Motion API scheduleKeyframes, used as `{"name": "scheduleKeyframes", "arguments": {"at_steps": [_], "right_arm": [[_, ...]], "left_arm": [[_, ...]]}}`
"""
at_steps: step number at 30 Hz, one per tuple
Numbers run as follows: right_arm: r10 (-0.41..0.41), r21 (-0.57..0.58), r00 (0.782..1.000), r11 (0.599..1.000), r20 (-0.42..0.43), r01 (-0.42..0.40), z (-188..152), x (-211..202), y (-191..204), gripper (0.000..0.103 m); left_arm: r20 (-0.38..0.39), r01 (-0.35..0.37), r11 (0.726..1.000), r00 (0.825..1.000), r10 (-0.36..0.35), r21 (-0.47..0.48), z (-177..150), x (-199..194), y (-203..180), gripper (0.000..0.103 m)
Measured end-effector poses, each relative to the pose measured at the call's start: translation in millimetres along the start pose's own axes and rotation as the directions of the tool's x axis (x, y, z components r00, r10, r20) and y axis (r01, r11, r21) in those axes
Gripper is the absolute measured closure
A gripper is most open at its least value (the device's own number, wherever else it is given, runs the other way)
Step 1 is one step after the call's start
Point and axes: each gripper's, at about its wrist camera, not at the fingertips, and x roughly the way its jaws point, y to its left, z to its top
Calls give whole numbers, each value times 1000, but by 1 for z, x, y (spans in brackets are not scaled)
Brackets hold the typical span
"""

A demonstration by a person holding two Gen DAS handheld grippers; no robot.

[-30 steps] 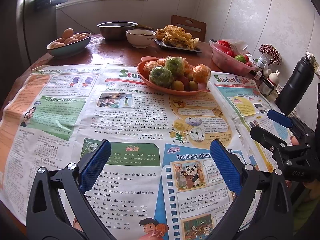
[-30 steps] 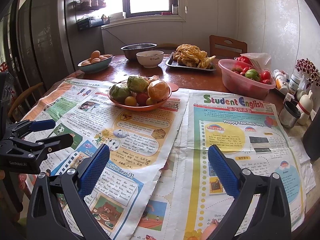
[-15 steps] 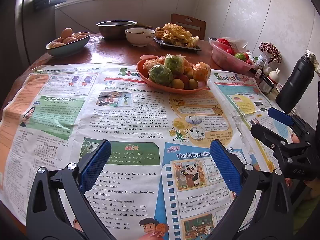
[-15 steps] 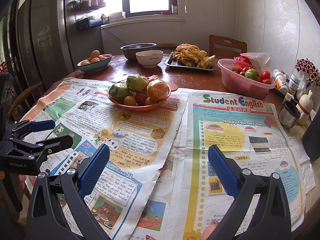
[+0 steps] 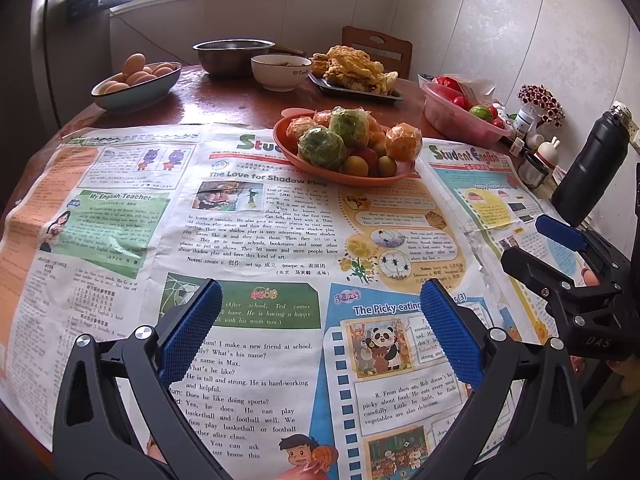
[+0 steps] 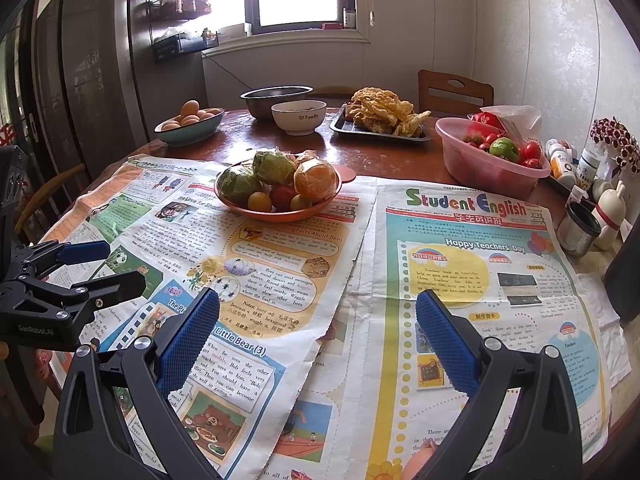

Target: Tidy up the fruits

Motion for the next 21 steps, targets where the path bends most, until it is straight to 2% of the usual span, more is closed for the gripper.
{"name": "scheduleKeyframes", "arguments": {"at_steps": [21], "right_arm": [[-6, 3, 1000, 1000, 1, 6, 0, -1, -2, 4]], "left_arm": [[-1, -4, 1000, 1000, 4, 1, -1, -1, 1, 10]]}}
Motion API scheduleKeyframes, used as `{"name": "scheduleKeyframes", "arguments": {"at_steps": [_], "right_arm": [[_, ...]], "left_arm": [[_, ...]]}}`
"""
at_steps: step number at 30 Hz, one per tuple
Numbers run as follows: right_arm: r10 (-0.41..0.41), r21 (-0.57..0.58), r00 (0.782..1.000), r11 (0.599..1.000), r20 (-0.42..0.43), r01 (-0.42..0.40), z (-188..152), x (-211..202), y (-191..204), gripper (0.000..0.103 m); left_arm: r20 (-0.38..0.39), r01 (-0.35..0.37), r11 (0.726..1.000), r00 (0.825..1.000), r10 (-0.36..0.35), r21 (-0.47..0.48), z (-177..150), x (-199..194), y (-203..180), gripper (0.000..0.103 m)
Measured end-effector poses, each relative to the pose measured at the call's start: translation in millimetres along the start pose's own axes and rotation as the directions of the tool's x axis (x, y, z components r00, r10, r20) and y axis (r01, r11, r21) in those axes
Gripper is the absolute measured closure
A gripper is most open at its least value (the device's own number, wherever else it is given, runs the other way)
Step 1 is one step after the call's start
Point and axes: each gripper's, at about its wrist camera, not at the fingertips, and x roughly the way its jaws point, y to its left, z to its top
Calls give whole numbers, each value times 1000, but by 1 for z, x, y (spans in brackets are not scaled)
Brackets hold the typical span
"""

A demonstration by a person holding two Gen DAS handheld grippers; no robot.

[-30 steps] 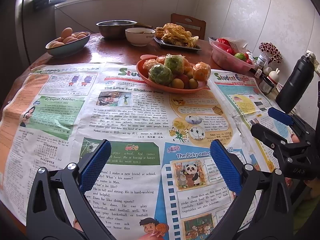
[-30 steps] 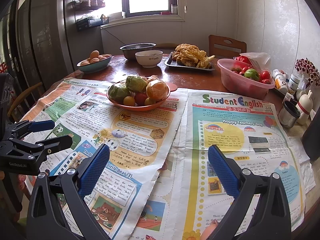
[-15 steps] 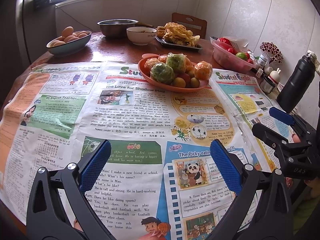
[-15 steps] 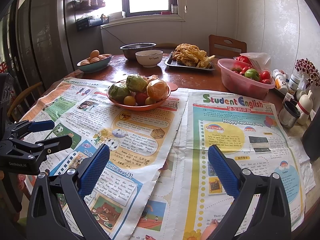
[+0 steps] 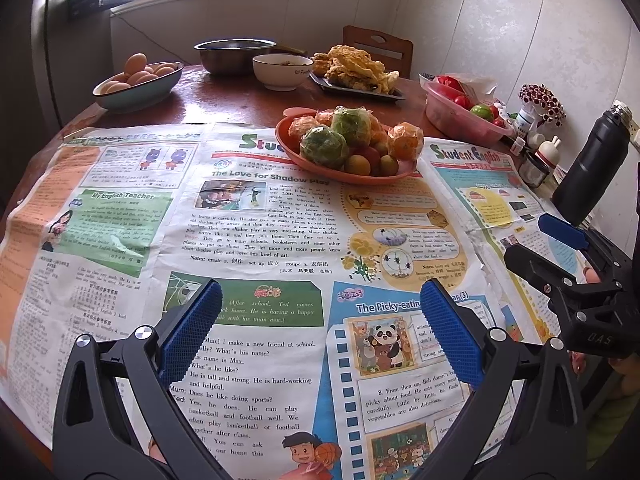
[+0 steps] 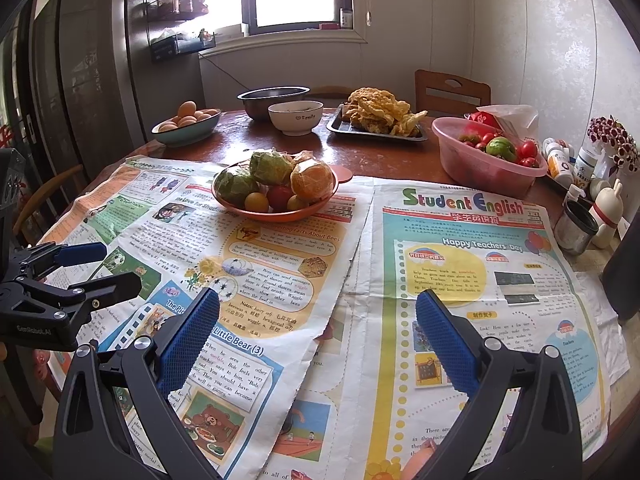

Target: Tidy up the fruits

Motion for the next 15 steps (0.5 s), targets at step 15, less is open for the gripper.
{"name": "scheduleKeyframes", "arguments": {"at_steps": [15], "right_arm": [[-7, 11, 1000, 1000, -4, 7, 0, 0, -5, 4]], "left_arm": [[4, -17, 1000, 1000, 17, 4, 3, -5, -1, 10]]}}
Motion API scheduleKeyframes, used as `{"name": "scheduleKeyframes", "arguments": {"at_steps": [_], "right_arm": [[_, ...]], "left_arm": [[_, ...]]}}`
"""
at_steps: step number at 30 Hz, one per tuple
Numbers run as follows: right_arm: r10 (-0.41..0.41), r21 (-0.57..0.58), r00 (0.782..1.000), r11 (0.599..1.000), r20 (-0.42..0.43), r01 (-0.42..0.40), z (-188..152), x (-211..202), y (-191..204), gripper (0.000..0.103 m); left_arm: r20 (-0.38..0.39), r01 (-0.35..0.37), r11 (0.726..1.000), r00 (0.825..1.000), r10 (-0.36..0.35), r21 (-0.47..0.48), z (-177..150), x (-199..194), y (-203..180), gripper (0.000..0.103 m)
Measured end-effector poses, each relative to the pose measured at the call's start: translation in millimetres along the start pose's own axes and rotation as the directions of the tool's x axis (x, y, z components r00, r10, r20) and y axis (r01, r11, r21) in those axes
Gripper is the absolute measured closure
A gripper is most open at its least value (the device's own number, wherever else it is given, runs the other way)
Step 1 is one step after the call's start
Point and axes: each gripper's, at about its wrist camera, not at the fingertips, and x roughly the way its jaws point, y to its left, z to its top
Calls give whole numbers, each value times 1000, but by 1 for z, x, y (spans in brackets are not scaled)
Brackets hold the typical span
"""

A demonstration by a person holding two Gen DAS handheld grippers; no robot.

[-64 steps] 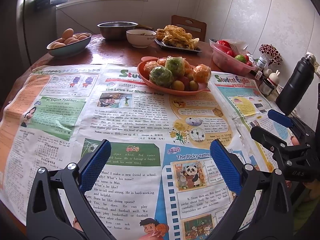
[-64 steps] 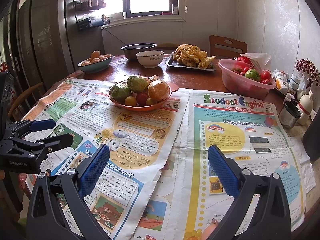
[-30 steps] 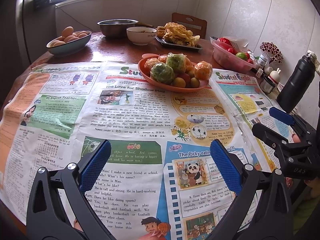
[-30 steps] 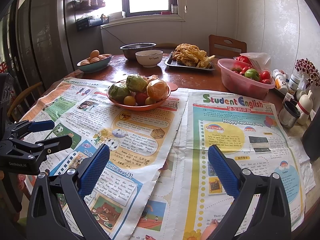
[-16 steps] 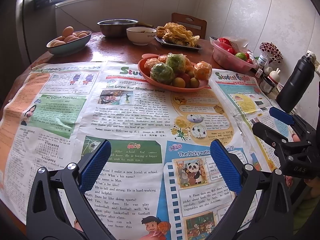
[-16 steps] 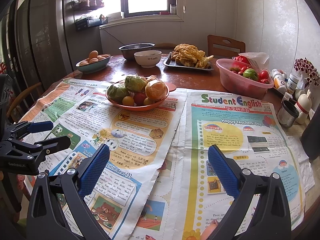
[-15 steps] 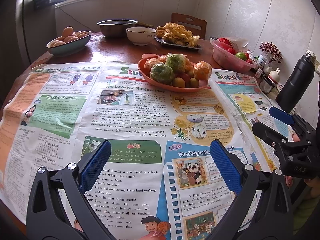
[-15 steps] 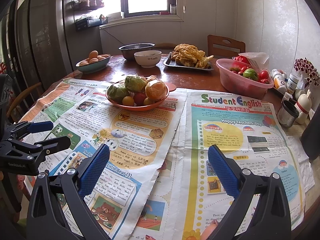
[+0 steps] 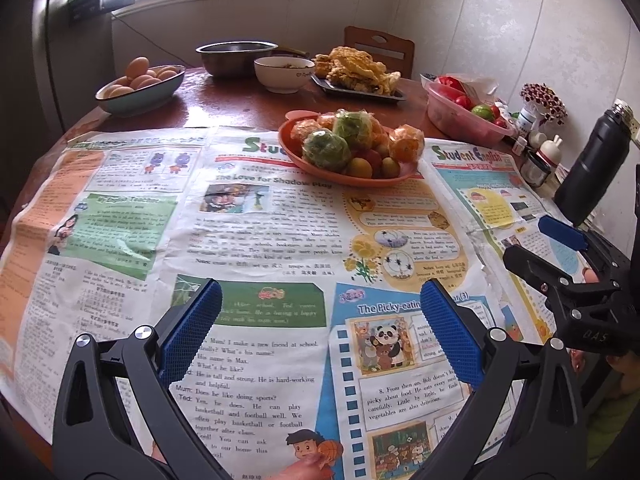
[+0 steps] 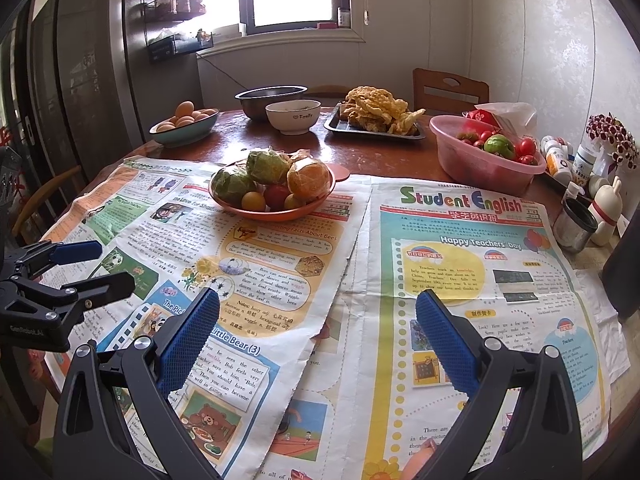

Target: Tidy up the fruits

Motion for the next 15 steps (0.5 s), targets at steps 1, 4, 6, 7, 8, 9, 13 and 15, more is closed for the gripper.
{"name": "scheduleKeyframes", "arguments": {"at_steps": [1, 4, 6, 7, 8, 9, 13, 15], "right_arm": [[1, 1, 1000, 1000, 0, -1, 0, 0, 0, 5], [-1, 8, 1000, 1000, -3, 1, 0, 3, -3, 4], [-8, 20, 1000, 1000, -9, 8, 1, 5, -8, 4], [-10, 26, 1000, 1000, -13, 10, 1, 7, -10, 4], [-9, 29, 1000, 1000, -17, 10, 2, 8, -13, 4], [-16, 31, 1000, 999, -19, 17, 4, 9, -17, 5], [-72, 42, 996, 996, -58, 75, 20, 21, -46, 4], [-86, 47, 990, 995, -113, 91, 29, 37, -71, 4]], "left_arm": [[8, -9, 1000, 1000, 9, 1, 1, -2, 0, 10], [47, -52, 999, 998, 52, -8, 4, -8, 2, 10], [69, -104, 994, 992, 105, -19, 6, -11, 3, 10], [78, -113, 993, 990, 114, -18, 8, -12, 4, 10], [80, -120, 993, 989, 122, -19, 10, -11, 6, 10], [73, -119, 993, 990, 121, -21, 13, -10, 8, 10], [2, -128, 991, 992, 128, -31, 30, 8, 34, 10], [-57, -164, 984, 985, 161, -64, 44, 26, 63, 10]]}}
